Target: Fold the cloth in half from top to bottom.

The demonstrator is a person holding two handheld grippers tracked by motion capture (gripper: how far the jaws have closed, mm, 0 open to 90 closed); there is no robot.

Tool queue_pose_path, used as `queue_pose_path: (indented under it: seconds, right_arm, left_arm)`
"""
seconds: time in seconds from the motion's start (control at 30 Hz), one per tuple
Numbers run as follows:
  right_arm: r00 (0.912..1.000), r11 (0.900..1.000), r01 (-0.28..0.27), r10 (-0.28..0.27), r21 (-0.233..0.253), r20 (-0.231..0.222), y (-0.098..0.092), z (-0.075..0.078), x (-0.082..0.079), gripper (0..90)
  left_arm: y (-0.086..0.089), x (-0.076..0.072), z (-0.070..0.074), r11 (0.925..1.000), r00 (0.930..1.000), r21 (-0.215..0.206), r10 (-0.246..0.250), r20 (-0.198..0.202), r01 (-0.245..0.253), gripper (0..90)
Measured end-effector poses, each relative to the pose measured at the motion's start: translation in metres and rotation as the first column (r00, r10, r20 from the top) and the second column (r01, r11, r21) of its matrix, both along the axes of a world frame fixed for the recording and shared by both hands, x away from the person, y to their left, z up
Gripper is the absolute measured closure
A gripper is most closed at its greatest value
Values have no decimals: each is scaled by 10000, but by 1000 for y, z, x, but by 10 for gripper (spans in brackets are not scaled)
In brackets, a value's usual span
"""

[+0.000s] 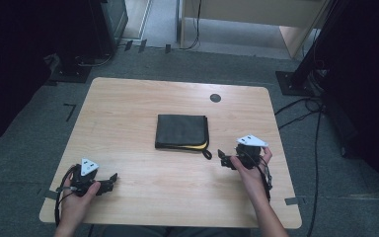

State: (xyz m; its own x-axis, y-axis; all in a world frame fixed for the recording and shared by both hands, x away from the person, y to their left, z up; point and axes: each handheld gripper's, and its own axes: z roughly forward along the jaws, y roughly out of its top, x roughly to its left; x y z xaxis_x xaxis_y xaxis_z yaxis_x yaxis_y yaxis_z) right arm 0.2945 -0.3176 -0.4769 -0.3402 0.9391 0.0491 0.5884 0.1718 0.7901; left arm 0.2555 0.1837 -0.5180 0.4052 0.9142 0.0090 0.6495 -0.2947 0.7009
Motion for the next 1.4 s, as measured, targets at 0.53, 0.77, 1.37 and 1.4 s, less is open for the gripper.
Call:
queue_pose_path:
  seconds: [0.53, 0.77, 1.37, 1.4]
  right_arm:
    - [9939, 9985, 547, -550, -60, -953, -69, -30, -70, 5]
    - [9895, 9958, 838, -875, -364, -1153, -84, -41, -90, 5]
    - [9915, 9963, 607, -672, -610, -1111, -94, -49, -100, 0]
    - [9915, 9963, 611, -676, -611, -1109, -94, -49, -100, 0]
  left_arm:
    - [0, 0, 0, 10000, 10000, -1, 1, 2, -1, 99]
    - [0, 0, 0, 10000, 10000, -1, 1, -1, -1, 99]
    - [-1, 2, 0, 10000, 10000, 14, 44, 9, -44, 98]
    - [-1, 2, 0, 10000, 10000, 17, 52, 1, -52, 98]
